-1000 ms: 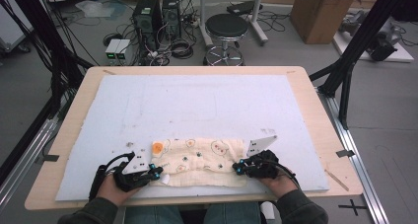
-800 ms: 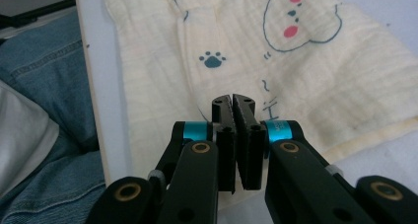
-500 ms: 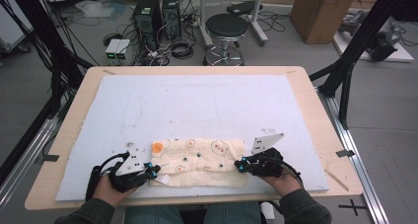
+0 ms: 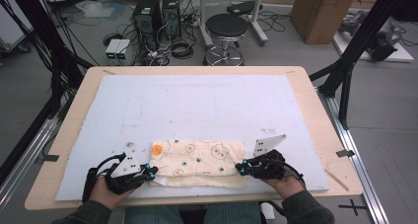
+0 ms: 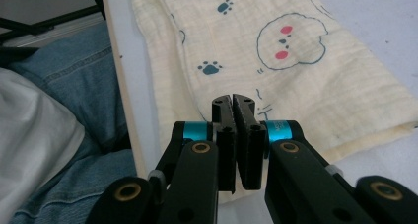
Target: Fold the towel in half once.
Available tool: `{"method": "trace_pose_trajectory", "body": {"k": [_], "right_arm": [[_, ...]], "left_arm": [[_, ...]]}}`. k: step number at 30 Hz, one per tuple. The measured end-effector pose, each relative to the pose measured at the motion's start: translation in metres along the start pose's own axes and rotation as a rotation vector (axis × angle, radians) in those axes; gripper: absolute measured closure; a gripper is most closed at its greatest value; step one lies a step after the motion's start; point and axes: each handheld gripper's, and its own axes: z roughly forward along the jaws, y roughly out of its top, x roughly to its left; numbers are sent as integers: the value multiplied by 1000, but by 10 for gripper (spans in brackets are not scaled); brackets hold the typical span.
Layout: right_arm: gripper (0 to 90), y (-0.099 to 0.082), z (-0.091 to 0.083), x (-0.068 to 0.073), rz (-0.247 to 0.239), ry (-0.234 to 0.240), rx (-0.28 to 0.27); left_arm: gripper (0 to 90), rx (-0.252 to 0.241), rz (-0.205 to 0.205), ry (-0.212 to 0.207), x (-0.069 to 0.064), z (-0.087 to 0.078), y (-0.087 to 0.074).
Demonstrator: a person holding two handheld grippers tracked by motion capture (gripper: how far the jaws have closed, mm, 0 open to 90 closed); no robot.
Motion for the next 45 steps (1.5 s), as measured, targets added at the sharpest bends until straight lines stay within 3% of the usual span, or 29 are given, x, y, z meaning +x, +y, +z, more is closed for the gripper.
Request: {"method": "trace_pose_trajectory", "body": {"k": [17, 29, 35, 45], "right_arm": [[881, -8, -5, 20, -23, 17, 6], [871, -15, 2, 21, -13, 31, 37], [718, -16, 1, 16, 27, 32, 16], [641, -1, 1, 5, 63, 7, -56]], "left_arm": [[879, 26, 18, -14, -13, -5, -9], [874, 33, 12, -21, -14, -3, -11], [667, -4, -24, -27, -10, -6, -8], [608, -54, -53, -23, -6, -5, 0]]}}
